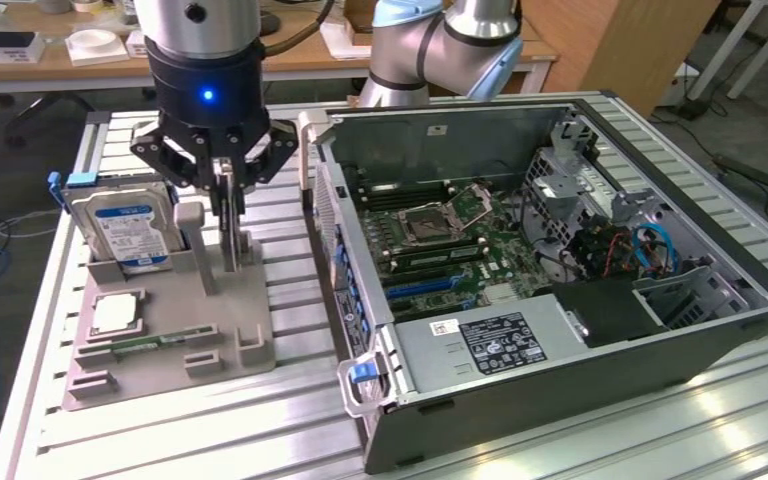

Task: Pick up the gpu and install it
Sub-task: 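Pick up the gpu and move the gpu toward the slot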

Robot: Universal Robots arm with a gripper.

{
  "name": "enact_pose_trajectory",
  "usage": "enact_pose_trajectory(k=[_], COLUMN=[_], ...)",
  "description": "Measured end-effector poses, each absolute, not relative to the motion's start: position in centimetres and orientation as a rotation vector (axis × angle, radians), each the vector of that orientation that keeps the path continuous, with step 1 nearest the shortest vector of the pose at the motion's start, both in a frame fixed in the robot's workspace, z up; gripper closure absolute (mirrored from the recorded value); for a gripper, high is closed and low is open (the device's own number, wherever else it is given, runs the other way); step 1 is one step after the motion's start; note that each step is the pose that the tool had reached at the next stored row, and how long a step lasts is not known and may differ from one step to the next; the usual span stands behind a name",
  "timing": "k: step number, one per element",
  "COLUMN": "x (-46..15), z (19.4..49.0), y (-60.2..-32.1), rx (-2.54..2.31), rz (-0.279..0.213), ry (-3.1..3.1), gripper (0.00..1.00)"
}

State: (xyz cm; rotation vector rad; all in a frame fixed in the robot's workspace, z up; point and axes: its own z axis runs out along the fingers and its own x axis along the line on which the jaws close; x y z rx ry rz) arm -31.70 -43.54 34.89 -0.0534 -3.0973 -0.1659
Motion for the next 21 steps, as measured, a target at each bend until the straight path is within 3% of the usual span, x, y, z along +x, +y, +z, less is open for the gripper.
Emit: enact_pose_trajectory(k=[21], x=[-31.7], z=[36.8], y=[-43.5], rx=[-0.053], rz=[-0.166], ry=[-3.097], gripper=[0.73])
